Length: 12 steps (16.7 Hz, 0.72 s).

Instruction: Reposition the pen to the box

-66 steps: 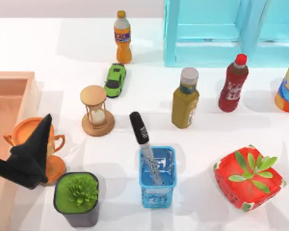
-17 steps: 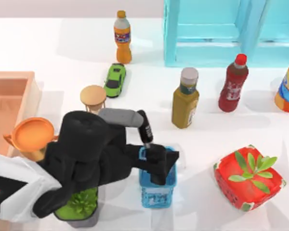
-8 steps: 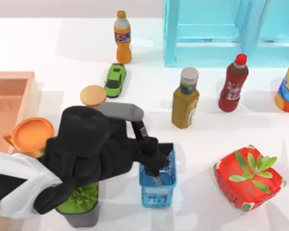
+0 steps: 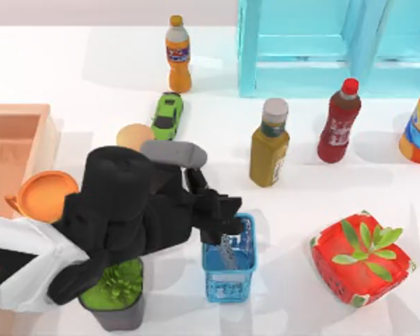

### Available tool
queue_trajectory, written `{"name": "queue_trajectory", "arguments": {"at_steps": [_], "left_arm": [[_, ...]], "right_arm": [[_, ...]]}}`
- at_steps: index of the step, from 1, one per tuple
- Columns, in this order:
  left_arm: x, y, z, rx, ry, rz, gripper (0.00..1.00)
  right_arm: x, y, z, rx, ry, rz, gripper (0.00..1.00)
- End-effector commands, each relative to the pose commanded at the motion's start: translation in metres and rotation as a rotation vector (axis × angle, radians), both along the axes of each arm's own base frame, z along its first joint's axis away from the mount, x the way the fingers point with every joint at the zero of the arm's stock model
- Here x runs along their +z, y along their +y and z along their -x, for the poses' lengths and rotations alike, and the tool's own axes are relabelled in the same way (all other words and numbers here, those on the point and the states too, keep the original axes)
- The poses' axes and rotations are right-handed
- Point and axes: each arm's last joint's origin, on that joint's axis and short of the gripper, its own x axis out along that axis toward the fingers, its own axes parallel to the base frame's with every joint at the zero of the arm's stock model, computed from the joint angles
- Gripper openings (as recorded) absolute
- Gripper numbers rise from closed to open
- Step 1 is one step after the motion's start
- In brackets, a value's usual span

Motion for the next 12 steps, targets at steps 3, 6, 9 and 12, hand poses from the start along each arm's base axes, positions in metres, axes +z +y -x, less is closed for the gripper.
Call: {"name": "queue_trajectory", "arguments": {"at_steps": [3, 6, 9, 12], "left_arm": [[0.01, 0.007, -0.011, -0.011, 0.034, 0.001, 0.0], [0.028, 0.026, -0.026, -0.023, 0.086, -0.003, 0.0], [0.058, 0.055, -0.036, -0.033, 0.115, 0.0, 0.0], [0.095, 0.092, -0.033, -0.032, 0.104, 0.005, 0.0]], "right_arm": [[0.0, 0.0, 0.0, 0.0, 0.0, 0.0, 1.0], [0.0, 0.0, 0.0, 0.0, 0.0, 0.0, 1.0], [0.0, 0.0, 0.0, 0.0, 0.0, 0.0, 1.0], [0.0, 0.0, 0.0, 0.0, 0.0, 0.0, 1.0]]}}
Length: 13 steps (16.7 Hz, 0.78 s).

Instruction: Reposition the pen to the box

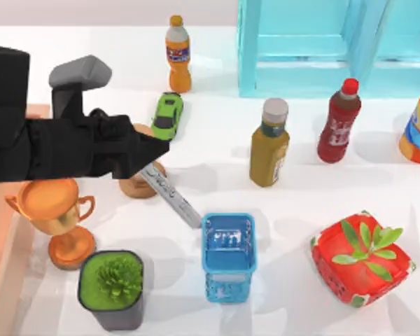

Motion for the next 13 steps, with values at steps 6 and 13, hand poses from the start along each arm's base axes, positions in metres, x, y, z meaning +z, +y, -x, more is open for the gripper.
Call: {"name": "queue_trajectory", "arguments": {"at_steps": [6, 13], "left_arm": [[0.051, 0.054, 0.029, 0.031, -0.097, -0.005, 0.0], [0.055, 0.057, 0.03, 0.028, -0.112, -0.014, 0.0]], "right_arm": [[0.0, 0.0, 0.0, 0.0, 0.0, 0.0, 1.0], [0.0, 0.0, 0.0, 0.0, 0.0, 0.0, 1.0]]}}
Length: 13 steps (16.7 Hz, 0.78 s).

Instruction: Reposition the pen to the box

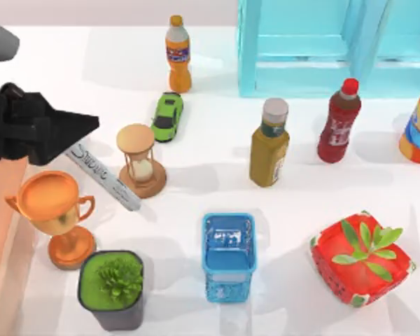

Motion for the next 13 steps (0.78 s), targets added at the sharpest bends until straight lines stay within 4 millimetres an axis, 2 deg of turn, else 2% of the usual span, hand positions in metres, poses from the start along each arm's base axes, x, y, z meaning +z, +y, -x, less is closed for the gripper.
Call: {"name": "queue_trajectory", "arguments": {"at_steps": [4, 7, 10, 13], "left_arm": [[0.022, 0.006, -0.013, -0.038, -0.093, -0.075, 0.0], [0.045, 0.019, -0.024, -0.081, -0.218, -0.184, 0.0], [0.061, 0.041, -0.033, -0.114, -0.332, -0.321, 0.0], [0.064, 0.073, -0.037, -0.125, -0.374, -0.456, 0.0]], "right_arm": [[0.0, 0.0, 0.0, 0.0, 0.0, 0.0, 1.0], [0.0, 0.0, 0.0, 0.0, 0.0, 0.0, 1.0], [0.0, 0.0, 0.0, 0.0, 0.0, 0.0, 1.0], [0.0, 0.0, 0.0, 0.0, 0.0, 0.0, 1.0]]}}
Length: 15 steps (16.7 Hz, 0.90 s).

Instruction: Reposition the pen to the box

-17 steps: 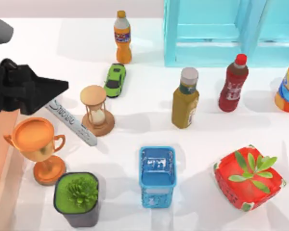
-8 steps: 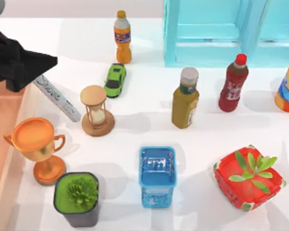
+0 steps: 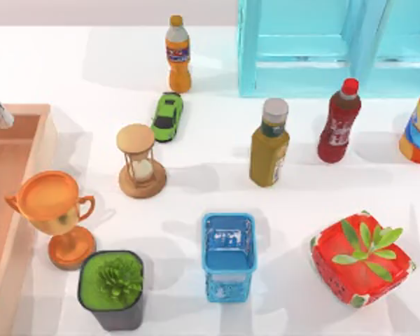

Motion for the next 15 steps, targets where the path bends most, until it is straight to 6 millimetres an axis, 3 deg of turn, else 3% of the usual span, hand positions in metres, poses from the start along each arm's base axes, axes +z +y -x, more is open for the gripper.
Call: {"name": "queue_trajectory", "arguments": {"at_steps": [4, 7, 15], "left_arm": [[-0.013, 0.046, 0.005, 0.055, 0.064, -0.1, 0.0], [-0.024, 0.07, 0.014, 0.112, 0.149, -0.106, 0.0], [-0.03, 0.073, 0.015, 0.124, 0.174, -0.102, 0.0]], "right_arm": [[0.0, 0.0, 0.0, 0.0, 0.0, 0.0, 1.0], [0.0, 0.0, 0.0, 0.0, 0.0, 0.0, 1.0], [0.0, 0.0, 0.0, 0.0, 0.0, 0.0, 1.0]]}}
